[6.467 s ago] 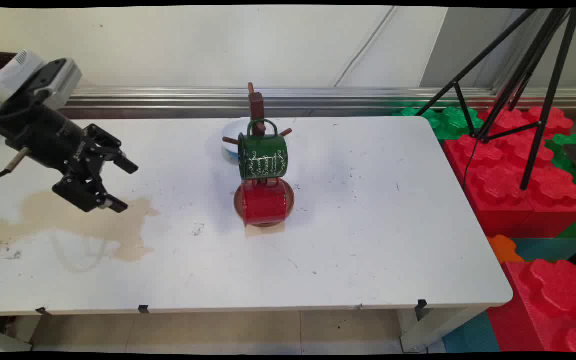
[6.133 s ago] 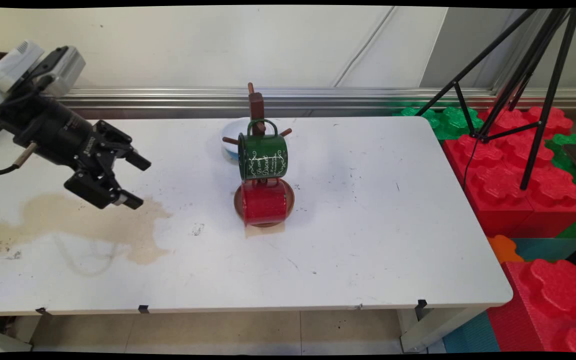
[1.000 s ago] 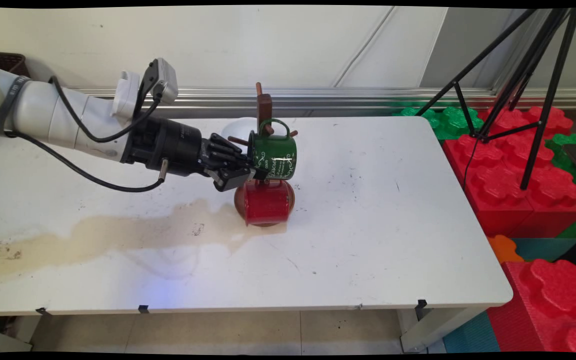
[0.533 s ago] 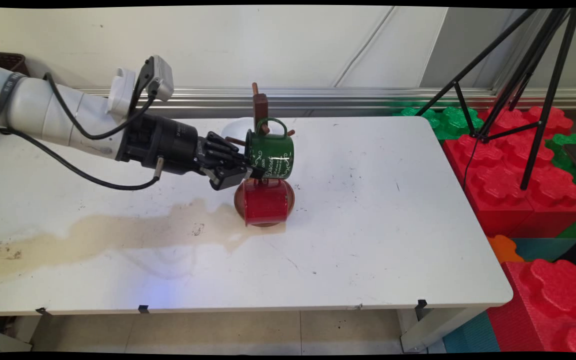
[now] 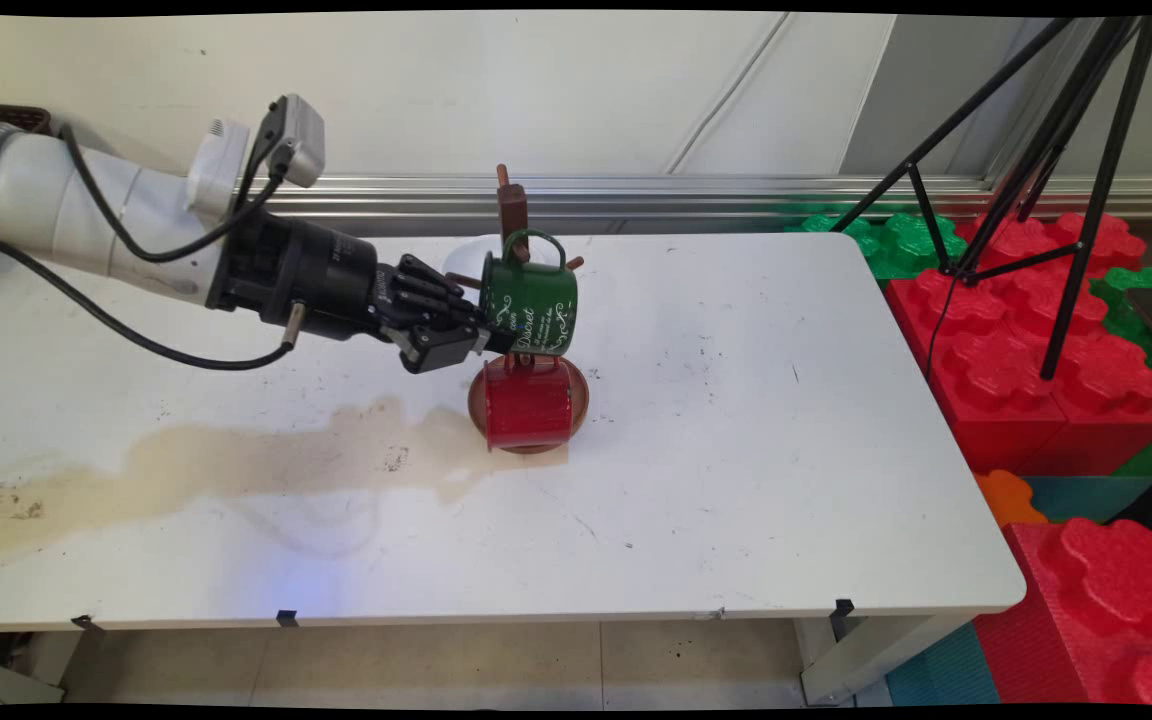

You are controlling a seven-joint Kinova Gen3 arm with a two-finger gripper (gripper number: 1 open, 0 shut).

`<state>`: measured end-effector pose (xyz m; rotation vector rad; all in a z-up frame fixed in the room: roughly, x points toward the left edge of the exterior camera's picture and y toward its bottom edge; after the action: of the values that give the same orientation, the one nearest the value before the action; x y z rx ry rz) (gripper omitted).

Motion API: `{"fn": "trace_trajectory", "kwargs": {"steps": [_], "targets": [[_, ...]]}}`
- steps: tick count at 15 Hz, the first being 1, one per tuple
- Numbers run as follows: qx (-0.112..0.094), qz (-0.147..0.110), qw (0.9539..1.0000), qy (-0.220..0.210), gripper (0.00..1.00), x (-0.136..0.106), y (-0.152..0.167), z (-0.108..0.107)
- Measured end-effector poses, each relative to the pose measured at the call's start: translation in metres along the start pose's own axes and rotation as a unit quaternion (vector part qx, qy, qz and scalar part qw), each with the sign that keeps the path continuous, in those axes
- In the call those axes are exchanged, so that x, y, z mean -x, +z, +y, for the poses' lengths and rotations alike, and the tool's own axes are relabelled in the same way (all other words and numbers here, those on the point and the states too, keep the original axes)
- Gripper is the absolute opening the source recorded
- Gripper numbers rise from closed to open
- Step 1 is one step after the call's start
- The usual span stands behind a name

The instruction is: Place the picked object on the table

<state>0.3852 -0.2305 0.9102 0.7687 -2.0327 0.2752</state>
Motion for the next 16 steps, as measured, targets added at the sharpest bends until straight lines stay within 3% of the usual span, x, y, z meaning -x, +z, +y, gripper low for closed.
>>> {"fn": "trace_trajectory", "kwargs": {"steps": [16], "targets": [[0.044,-0.016,0.9989,0.005,0.0,-0.02,-0.025,0.022]]}}
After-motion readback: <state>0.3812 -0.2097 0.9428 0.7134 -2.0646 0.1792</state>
